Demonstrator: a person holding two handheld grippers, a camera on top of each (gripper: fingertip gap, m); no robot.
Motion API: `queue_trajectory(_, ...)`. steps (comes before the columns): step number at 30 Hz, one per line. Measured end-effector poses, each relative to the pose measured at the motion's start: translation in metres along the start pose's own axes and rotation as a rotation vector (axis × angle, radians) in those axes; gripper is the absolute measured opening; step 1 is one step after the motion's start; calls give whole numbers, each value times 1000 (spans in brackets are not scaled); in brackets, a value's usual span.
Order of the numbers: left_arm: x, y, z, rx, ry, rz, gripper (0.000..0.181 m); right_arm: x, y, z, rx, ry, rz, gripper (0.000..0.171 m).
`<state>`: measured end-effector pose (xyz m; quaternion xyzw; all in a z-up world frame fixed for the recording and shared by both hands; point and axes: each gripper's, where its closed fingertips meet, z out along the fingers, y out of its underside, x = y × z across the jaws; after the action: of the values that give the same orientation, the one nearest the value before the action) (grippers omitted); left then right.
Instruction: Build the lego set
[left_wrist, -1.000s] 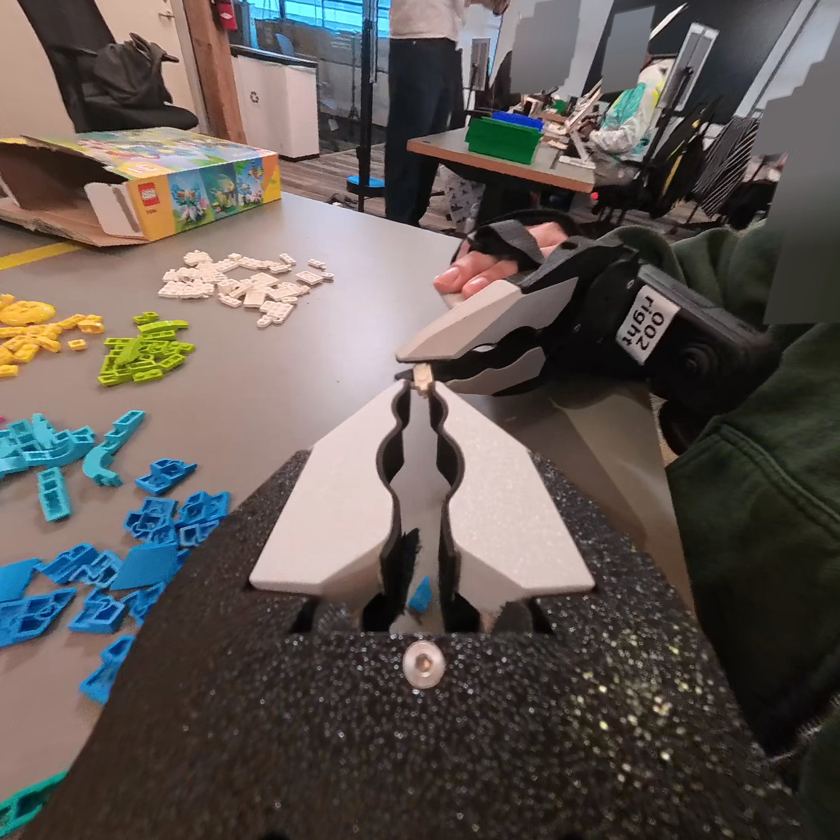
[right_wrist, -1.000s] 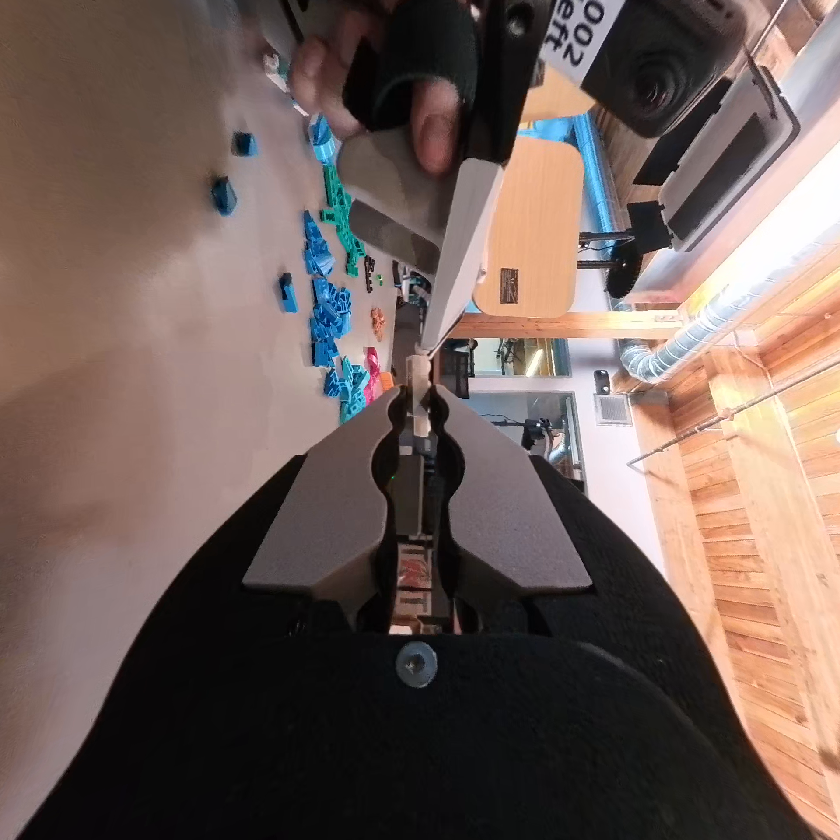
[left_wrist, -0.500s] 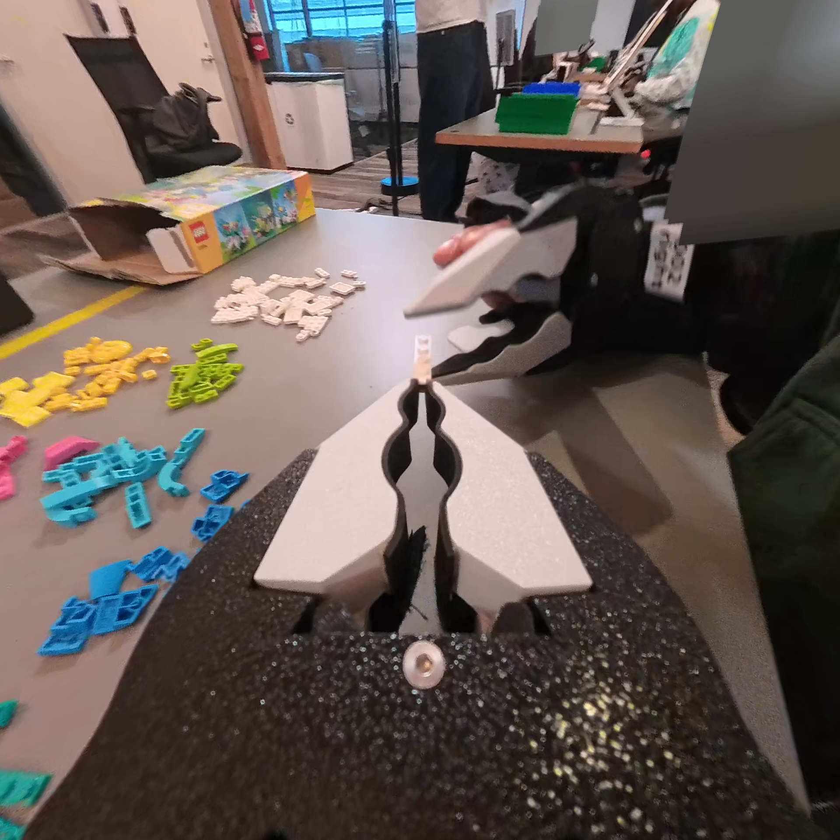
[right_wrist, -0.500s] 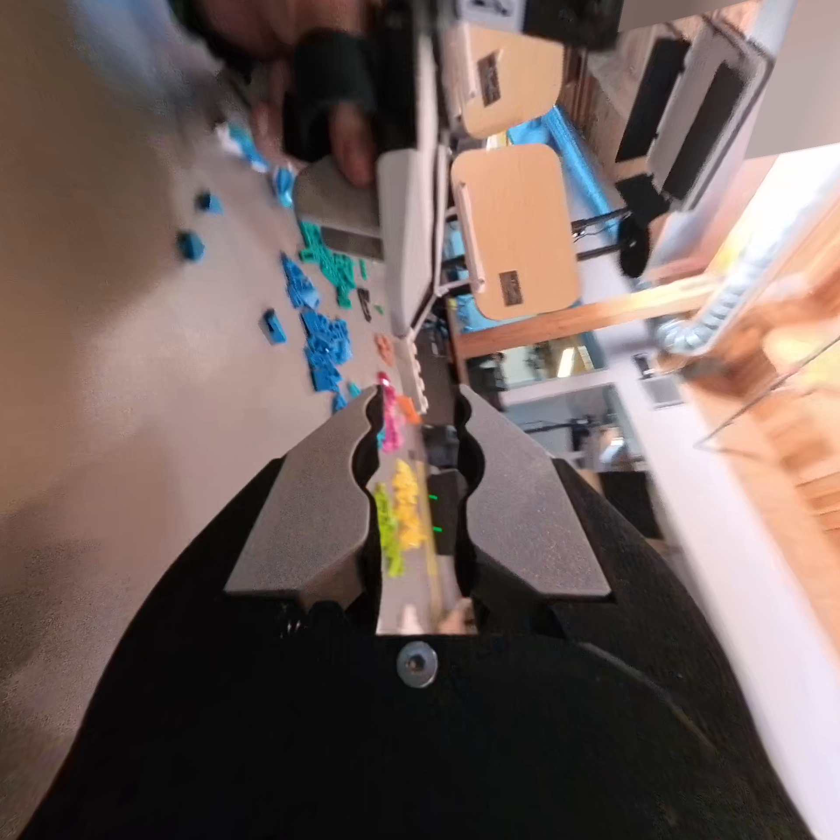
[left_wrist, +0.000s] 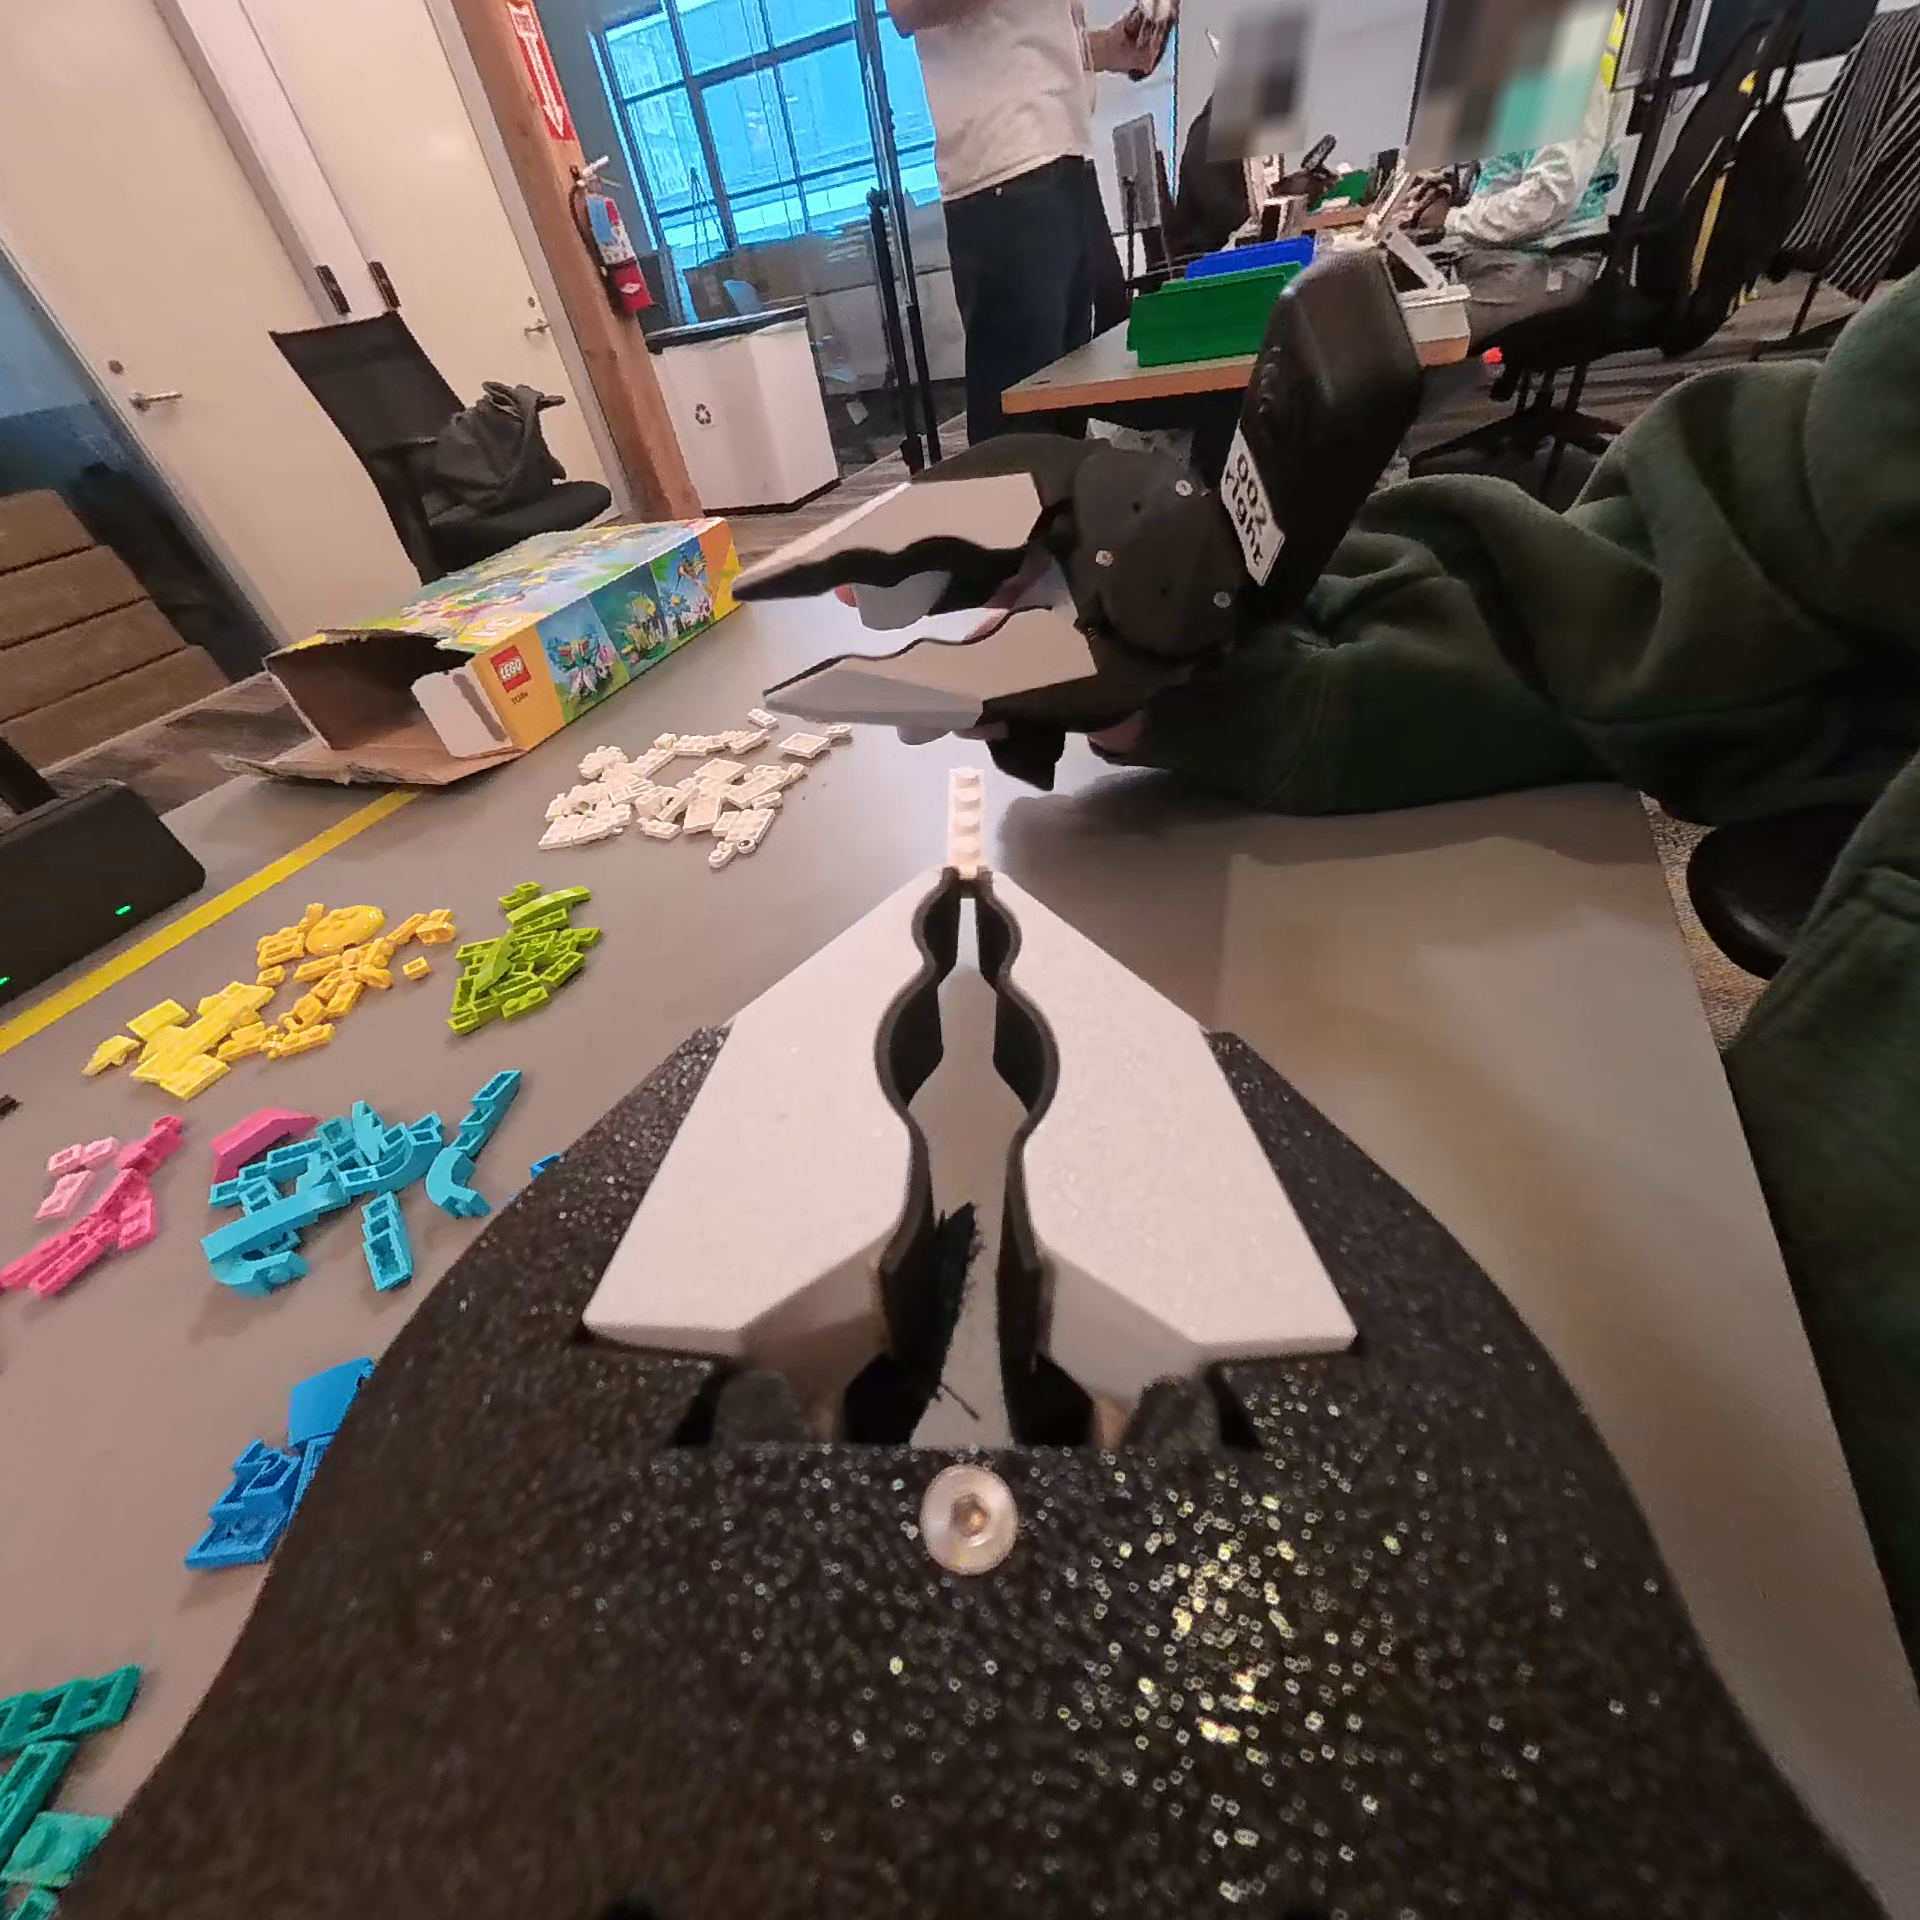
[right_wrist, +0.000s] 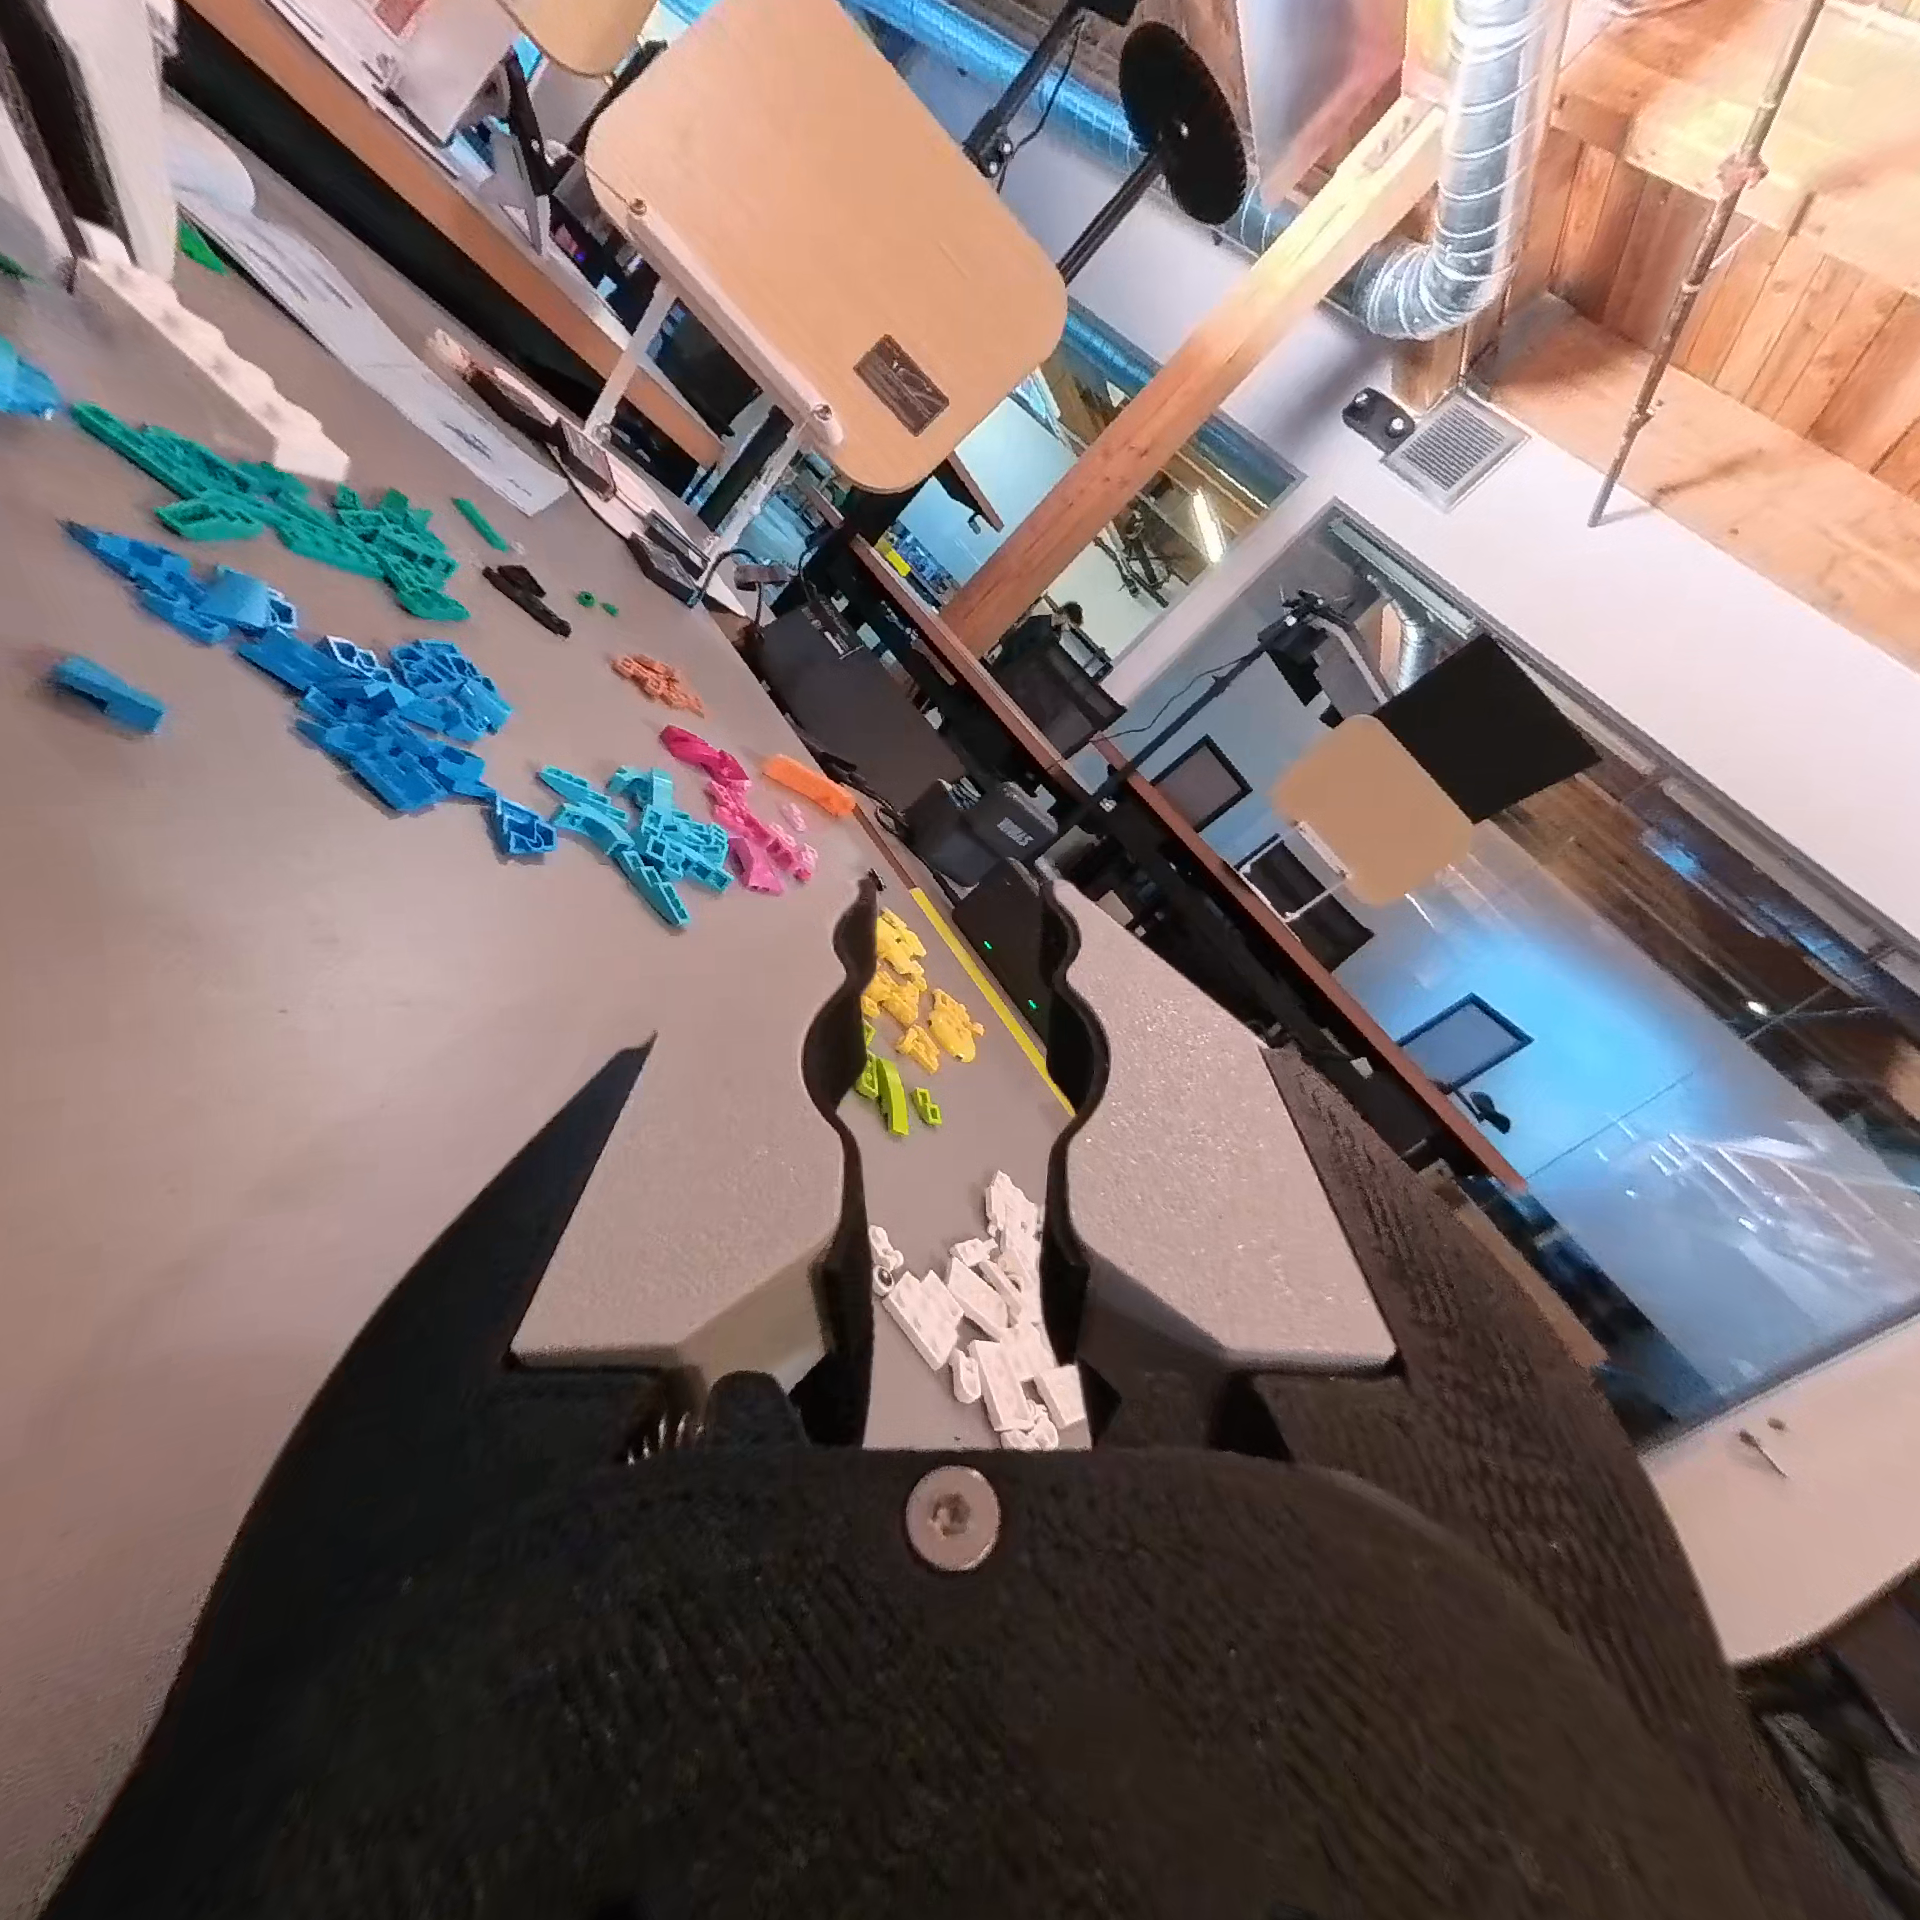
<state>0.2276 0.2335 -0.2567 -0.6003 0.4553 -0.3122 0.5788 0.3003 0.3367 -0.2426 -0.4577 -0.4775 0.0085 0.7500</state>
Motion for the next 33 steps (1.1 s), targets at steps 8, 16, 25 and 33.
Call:
queue_trajectory(8, 2, -3, -1, 18, 14, 8, 0, 14, 20, 2, -91, 68, 42, 26)
queue_trajectory(16, 5, 0, -1, 14, 36, 15, 0, 20, 37, 3, -188, 107, 25, 11)
queue_trajectory(25, 3, 3, -1, 1, 30, 10, 0, 27, 42, 0, -220, 144, 18, 8)
queue_trajectory(33, 30, 14, 8, -81, 75, 253, 0, 35, 44, -6, -221, 158, 26, 9)
